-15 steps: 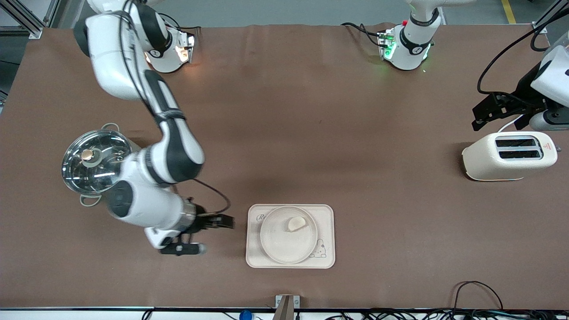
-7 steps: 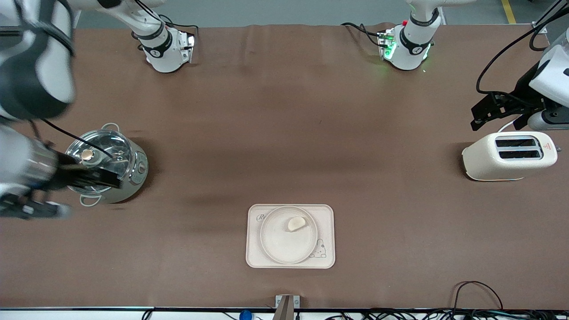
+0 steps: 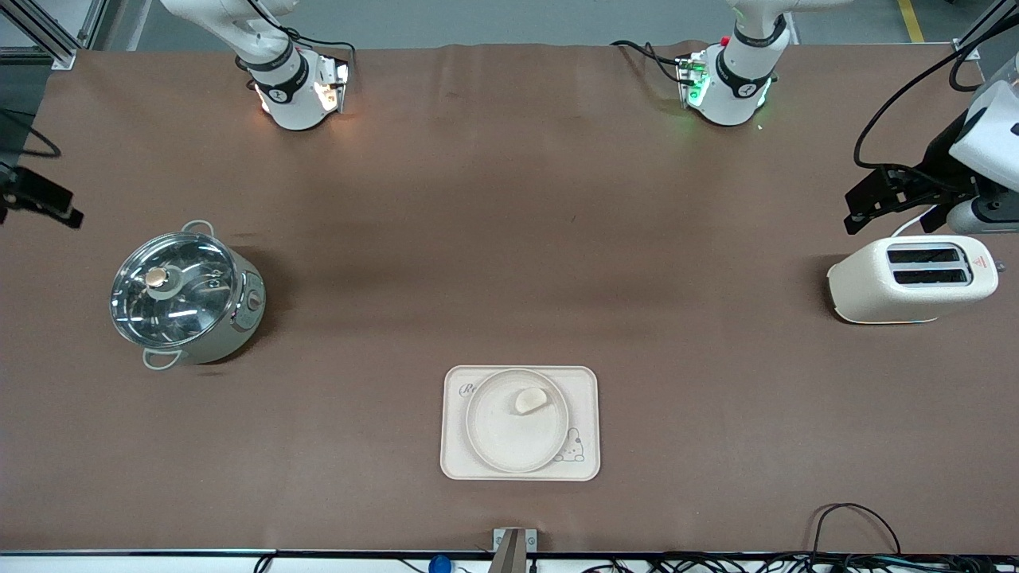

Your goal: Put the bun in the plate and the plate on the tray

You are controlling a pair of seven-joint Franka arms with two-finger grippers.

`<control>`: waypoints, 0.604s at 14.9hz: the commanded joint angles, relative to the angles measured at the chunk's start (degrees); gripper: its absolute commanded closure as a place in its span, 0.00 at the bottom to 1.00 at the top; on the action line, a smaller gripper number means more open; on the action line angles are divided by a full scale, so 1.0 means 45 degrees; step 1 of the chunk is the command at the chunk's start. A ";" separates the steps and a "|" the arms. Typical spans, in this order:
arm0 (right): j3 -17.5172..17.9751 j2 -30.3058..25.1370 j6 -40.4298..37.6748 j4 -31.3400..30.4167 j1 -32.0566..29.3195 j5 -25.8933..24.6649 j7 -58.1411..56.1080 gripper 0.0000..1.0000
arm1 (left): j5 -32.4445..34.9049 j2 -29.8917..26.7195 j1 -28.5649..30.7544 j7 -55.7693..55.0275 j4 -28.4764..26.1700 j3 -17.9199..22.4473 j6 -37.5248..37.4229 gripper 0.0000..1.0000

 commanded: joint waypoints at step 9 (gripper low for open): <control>0.0314 -0.0785 0.1125 -0.1485 -0.0289 -0.0210 -0.0667 0.00 | 0.0265 -0.0034 0.0081 0.0222 0.0101 -0.0004 -0.0057 0.00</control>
